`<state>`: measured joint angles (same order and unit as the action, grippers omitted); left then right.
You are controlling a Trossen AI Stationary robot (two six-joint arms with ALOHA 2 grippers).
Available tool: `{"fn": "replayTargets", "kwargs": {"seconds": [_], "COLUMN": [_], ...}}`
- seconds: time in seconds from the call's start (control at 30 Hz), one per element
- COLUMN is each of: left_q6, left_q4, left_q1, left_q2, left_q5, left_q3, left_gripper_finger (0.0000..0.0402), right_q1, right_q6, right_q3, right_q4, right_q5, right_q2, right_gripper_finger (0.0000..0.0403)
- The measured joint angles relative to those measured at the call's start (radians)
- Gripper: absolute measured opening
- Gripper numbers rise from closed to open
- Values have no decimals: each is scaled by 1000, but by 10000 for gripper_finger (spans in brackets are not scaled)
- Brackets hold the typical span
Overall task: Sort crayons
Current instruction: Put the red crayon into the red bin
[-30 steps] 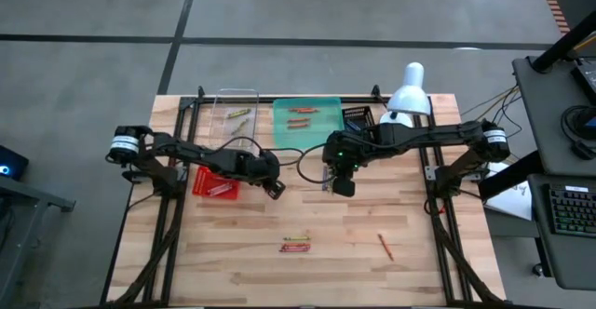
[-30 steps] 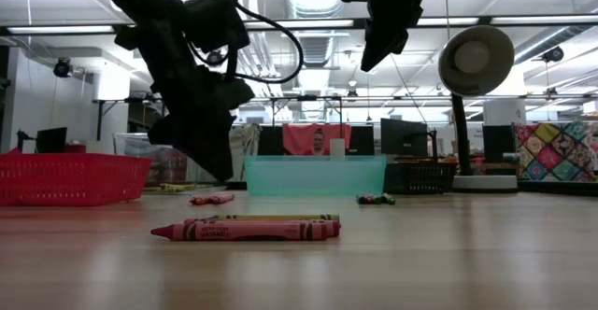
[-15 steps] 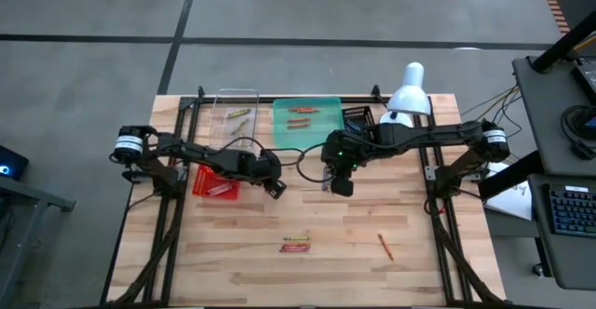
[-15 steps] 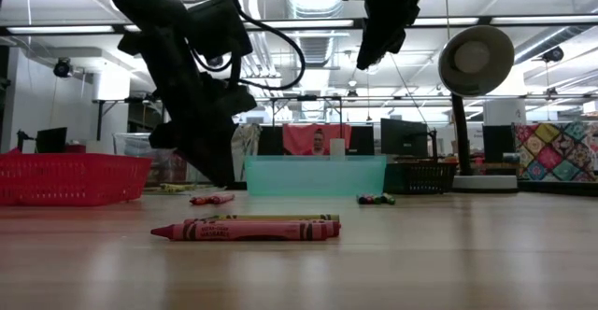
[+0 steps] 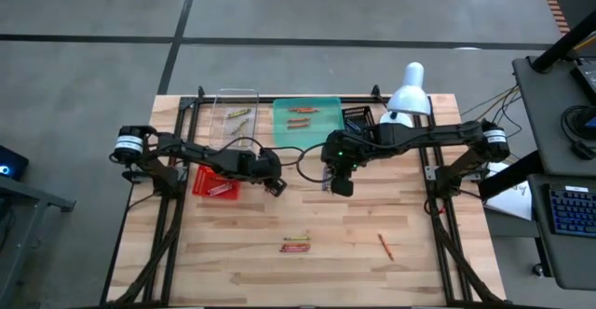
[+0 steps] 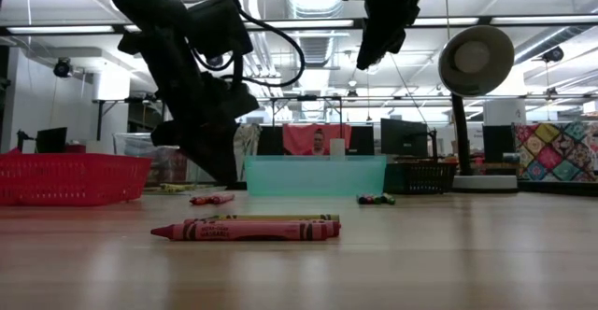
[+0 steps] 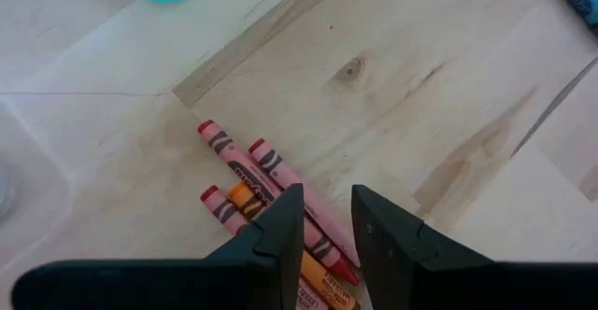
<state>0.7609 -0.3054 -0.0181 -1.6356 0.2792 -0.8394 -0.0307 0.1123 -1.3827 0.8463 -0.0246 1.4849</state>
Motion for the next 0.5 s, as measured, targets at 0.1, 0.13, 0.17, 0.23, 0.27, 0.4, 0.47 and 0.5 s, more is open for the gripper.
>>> {"fn": "replayTargets", "kwargs": {"seconds": [0.1, 0.13, 0.17, 0.23, 0.27, 0.4, 0.47, 0.5], "left_q6": [-1, -3, -5, -8, -8, -8, -8, -8], "left_q4": [4, 9, 14, 16, 15, 17, 17, 17], "left_q1": [0, 0, 0, 0, 0, 0, 0, 0], "left_q2": [0, 0, 0, 0, 0, 0, 0, 0], "left_q5": [2, 2, 2, 3, 3, 3, 3, 3], "left_q3": [0, 0, 0, 0, 0, 2, 2, 2], "left_gripper_finger": [75, 75, 75, 75, 75, 75, 75, 75], "right_q1": [0, 0, 0, 0, 0, 0, 0, 0], "right_q6": [0, 0, 0, 0, 0, 0, 0, 0], "right_q3": [0, 0, 0, 0, 0, 0, 0, 0], "right_q4": [0, 0, 0, 0, 0, 0, 0, 0], "right_q5": [0, 0, 0, 0, 0, 0, 0, 0], "right_q2": [0, 0, 0, 0, 0, 0, 0, 0], "right_gripper_finger": [66, 66, 66, 66, 66, 66, 66, 66]}}
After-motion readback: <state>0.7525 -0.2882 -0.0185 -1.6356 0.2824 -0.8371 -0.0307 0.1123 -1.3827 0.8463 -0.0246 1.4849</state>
